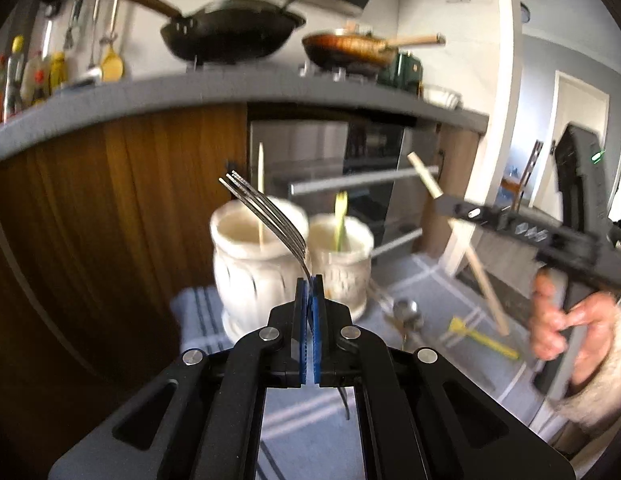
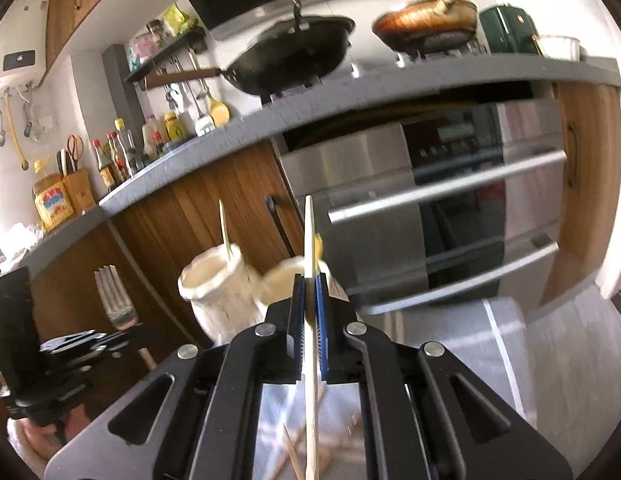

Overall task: Organize utensils
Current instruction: 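Lift fork and chopstick and drop them into the ceramic holder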

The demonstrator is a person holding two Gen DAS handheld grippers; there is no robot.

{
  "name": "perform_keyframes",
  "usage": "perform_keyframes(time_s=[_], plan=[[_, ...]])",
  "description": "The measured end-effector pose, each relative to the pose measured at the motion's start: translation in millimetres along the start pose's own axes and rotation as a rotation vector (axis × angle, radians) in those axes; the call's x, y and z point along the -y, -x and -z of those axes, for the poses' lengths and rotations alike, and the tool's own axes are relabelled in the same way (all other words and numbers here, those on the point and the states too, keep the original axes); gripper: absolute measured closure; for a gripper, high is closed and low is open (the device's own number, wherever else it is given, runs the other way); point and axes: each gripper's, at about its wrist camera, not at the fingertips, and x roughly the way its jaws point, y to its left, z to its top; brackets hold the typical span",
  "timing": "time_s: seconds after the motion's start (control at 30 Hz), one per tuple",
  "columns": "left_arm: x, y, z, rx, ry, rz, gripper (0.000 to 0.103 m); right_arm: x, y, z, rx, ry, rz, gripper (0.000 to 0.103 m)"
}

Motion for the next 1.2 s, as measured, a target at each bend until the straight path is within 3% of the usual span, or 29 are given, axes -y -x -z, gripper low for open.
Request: perform_keyframes(time_s=[0.27, 0.47, 0.67, 0.8, 1.2], plan=[[-19, 19, -74, 0.156, -0.008, -0.05, 0.1, -18, -45, -40, 0.126, -0.02, -0.037, 0.098], [-28, -4, -101, 0.217, -0.027, -0.142, 0.1, -11, -77, -53, 0.219, -0.05, -0.013, 0.098], [-39, -54, -89, 0.155, -0.04, -0.21, 0.1, -5, -109, -53, 0.256, -0.026, 0.043, 0.097], [-46, -74, -77, 0.106, -0.033, -0.2, 0.1, -4, -120, -44, 0.248, 0.01, 0.056, 0.097], [-43, -92, -44, 0.006, -0.084, -0.188, 0.1, 7, -103, -10, 0.132, 0.065, 0.045, 0.098]])
